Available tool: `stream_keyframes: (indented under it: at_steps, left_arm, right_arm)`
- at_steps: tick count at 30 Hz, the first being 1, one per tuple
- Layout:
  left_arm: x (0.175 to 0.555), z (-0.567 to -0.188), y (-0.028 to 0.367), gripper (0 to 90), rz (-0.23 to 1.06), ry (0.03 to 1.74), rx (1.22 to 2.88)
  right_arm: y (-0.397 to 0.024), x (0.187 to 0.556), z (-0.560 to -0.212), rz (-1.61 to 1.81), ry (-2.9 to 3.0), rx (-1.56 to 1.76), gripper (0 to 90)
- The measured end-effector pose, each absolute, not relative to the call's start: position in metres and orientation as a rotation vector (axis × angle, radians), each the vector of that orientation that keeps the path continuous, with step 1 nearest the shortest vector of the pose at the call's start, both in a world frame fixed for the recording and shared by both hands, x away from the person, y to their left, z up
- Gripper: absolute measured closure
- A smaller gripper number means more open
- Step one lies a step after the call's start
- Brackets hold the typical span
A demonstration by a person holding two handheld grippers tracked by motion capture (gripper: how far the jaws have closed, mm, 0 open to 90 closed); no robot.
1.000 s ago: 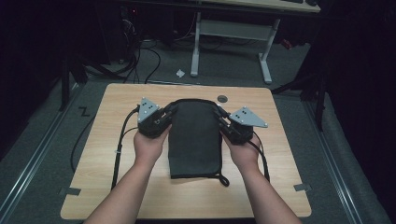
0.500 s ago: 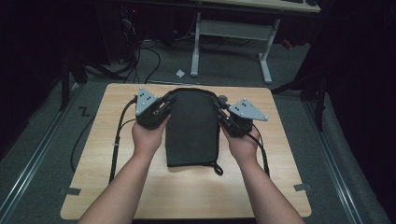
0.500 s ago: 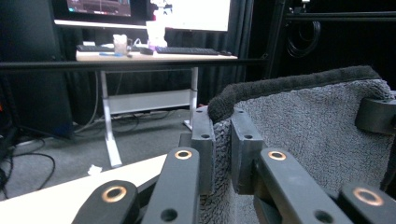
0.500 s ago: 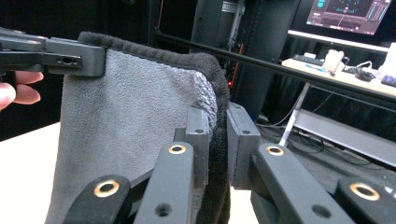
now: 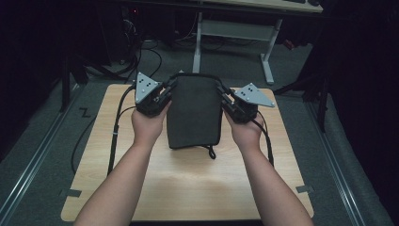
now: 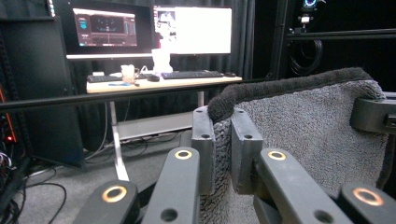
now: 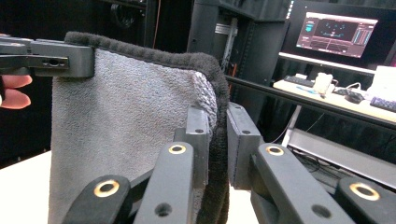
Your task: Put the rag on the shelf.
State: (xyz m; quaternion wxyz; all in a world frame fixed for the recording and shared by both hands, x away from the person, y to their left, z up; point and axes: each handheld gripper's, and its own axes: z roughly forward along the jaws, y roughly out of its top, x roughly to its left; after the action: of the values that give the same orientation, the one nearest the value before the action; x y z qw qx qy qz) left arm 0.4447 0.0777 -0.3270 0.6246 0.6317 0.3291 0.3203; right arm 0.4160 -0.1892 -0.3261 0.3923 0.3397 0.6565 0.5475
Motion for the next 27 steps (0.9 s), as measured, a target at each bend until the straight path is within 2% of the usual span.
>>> stream_keyframes:
  at_steps: [8, 17, 27]
  left_arm:
    - [0.465, -0.325, 0.070, 82.4, 0.715, 0.739, 1.447]
    - [0.501, -0.339, 0.056, 81.8, 0.722, 0.720, 1.538]
    - [0.524, -0.375, 0.057, 81.3, 0.680, 0.777, 1.632]
  right_arm:
    - [-0.197, 0.432, -0.322, 1.368, 1.648, 0.874, 81.9]
    - [-0.212, 0.463, -0.334, 1.308, 1.663, 0.913, 81.9]
    - [-0.215, 0.487, -0.356, 1.279, 1.743, 0.953, 81.9]
